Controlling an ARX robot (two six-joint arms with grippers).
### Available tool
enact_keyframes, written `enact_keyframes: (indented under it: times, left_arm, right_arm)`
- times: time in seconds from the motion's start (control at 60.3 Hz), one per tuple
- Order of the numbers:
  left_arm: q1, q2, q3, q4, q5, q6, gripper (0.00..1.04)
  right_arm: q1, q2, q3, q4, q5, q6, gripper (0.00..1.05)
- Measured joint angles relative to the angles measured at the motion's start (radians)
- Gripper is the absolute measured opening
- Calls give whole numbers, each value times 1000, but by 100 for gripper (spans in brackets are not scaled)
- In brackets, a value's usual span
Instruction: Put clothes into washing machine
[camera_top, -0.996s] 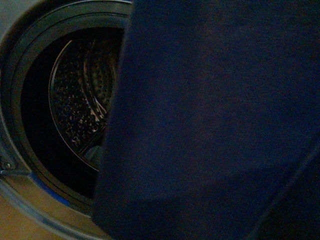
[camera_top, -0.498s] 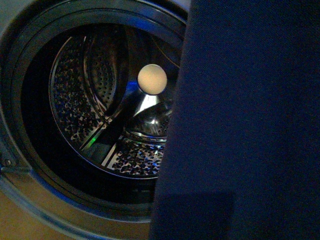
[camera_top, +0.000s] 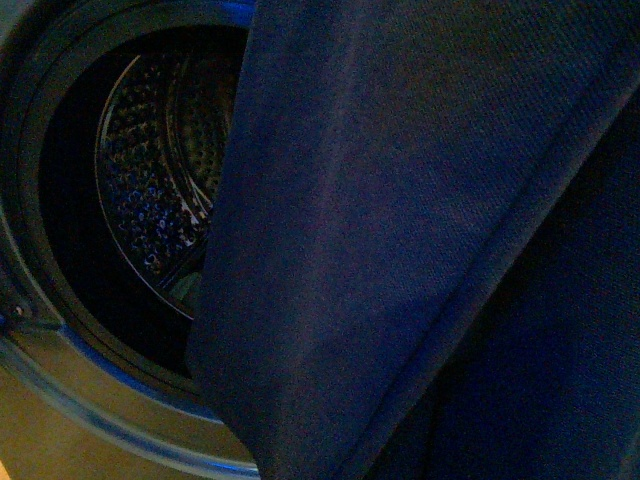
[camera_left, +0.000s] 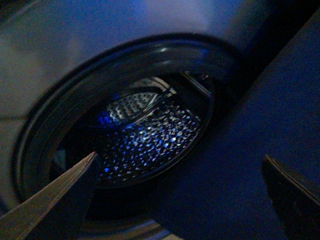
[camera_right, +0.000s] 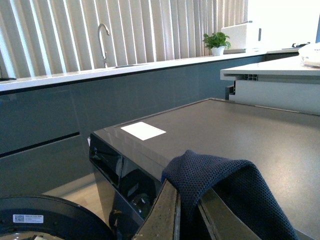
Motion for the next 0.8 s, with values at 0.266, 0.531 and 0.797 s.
enact_keyframes:
  times: [0.266,0.531,0.797]
  left_arm:
    - [-109,138,203,-12,146,42,98]
    - [-211,245,345,-89,227,122,98]
    - [-353,320,500,-220,291,180,98]
  right_arm:
    - [0,0,0,0,0,0,3]
    - [0,0,0,0,0,0,3]
    - [0,0,0,0,0,0,3]
